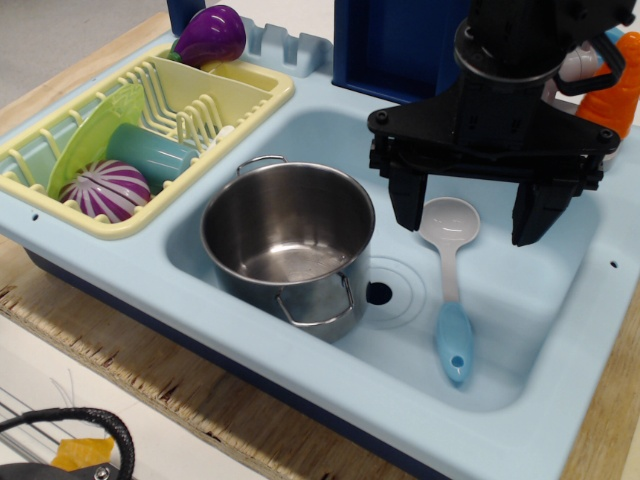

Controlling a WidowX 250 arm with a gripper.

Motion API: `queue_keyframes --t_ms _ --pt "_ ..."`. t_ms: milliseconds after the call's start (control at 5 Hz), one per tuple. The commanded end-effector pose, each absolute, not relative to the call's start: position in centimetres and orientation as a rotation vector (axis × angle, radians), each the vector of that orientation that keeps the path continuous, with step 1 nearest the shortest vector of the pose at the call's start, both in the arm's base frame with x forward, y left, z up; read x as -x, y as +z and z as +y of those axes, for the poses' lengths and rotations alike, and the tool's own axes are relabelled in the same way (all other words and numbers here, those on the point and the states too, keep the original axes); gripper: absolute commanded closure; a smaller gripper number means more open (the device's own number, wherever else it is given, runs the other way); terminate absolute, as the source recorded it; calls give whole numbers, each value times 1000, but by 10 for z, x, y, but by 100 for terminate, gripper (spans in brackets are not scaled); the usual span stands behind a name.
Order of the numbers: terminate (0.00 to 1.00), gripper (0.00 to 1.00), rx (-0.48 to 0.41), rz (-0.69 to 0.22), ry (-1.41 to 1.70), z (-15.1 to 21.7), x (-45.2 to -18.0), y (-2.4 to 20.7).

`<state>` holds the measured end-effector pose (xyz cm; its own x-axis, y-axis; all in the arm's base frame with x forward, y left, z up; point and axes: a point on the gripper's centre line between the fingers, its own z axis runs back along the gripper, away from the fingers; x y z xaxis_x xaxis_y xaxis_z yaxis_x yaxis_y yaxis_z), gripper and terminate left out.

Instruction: Put spoon in pot

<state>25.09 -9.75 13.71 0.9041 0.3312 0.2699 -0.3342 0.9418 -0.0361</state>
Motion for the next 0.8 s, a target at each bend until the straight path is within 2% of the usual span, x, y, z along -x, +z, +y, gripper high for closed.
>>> queue_keyframes --t_ms 0,400,600 --pt "0 0 -11 -277 344 -98 -251 137" --pt "0 0 -30 -185 472 -104 -258 119" --pt "0 0 -44 -186 583 -106 -255 113"
